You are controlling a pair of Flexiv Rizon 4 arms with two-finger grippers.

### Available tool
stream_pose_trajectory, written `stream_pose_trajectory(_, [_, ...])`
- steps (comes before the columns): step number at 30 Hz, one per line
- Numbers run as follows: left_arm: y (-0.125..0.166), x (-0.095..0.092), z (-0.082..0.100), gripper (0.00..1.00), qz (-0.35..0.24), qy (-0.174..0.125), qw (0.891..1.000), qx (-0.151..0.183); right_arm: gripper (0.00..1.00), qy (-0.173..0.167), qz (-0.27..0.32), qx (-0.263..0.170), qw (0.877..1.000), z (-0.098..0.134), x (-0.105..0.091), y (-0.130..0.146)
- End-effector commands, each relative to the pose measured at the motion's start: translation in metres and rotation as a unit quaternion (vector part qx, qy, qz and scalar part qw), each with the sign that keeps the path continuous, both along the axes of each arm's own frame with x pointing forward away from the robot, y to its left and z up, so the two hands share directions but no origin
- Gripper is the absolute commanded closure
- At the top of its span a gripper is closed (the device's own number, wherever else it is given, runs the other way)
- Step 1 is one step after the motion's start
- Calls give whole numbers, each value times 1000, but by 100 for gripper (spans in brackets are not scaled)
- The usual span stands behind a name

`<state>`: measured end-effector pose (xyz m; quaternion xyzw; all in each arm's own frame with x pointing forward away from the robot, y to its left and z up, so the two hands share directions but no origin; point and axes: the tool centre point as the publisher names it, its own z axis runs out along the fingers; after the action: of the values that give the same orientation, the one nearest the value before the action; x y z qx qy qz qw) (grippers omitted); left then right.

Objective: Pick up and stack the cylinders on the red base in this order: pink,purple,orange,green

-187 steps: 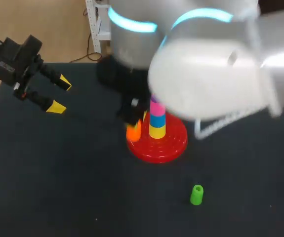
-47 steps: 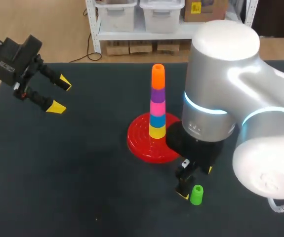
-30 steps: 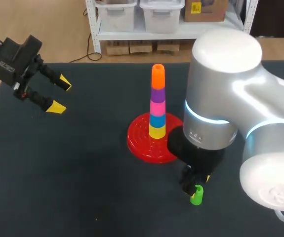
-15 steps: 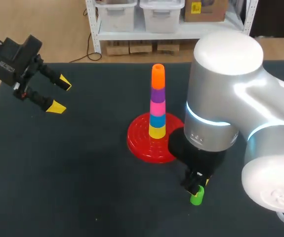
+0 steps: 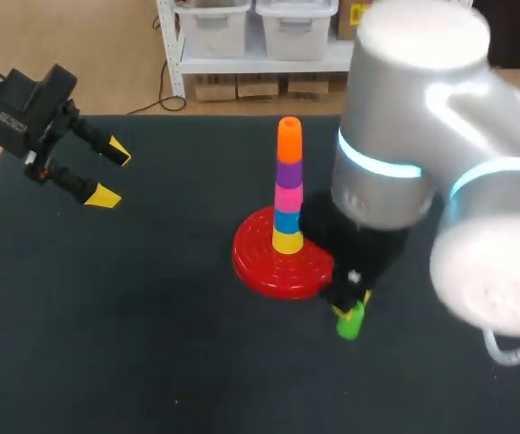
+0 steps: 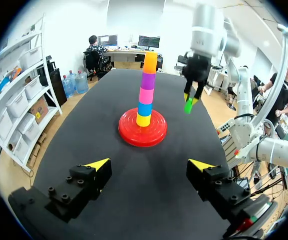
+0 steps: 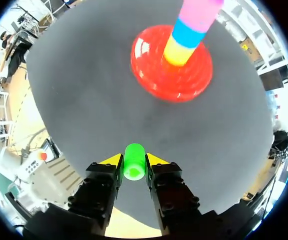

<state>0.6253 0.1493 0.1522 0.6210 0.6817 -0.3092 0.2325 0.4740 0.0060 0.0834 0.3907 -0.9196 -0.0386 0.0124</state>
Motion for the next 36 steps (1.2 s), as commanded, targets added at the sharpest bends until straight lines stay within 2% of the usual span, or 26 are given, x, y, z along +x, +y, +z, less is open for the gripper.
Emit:
stream_pose_trajectory(1, [0, -1, -1, 0, 0, -2, 1000, -1, 100, 16, -1, -1, 1000, 72, 22, 1])
stream_pose_trajectory(4, [0, -1, -1, 0, 0, -2, 1000, -1, 100, 14, 5, 5, 1000, 104, 37, 7])
stream_pose_trajectory(8, [0, -1, -1, 0, 0, -2, 1000, -1, 100, -2, 36, 22, 999, 155, 65, 16])
stream_pose_trajectory(10, [0, -1, -1, 0, 0, -2, 1000, -1, 100, -17, 47, 16, 999, 174, 76, 19])
stream_pose_trajectory(18, [0, -1, -1, 0, 0, -2, 1000, -1, 100, -51, 65, 26, 996, 224, 107, 32])
stream_pose_trajectory(22, [0, -1, -1, 0, 0, -2, 1000, -1, 100, -54, 71, 18, 996, 232, 122, 41])
stream_pose_trajectory(28, [0, -1, -1, 0, 0, -2, 1000, -1, 100, -45, 92, -13, 995, 232, 139, 58])
stream_pose_trajectory(36, [0, -1, -1, 0, 0, -2, 1000, -1, 100, -39, 98, -18, 994, 222, 147, 65])
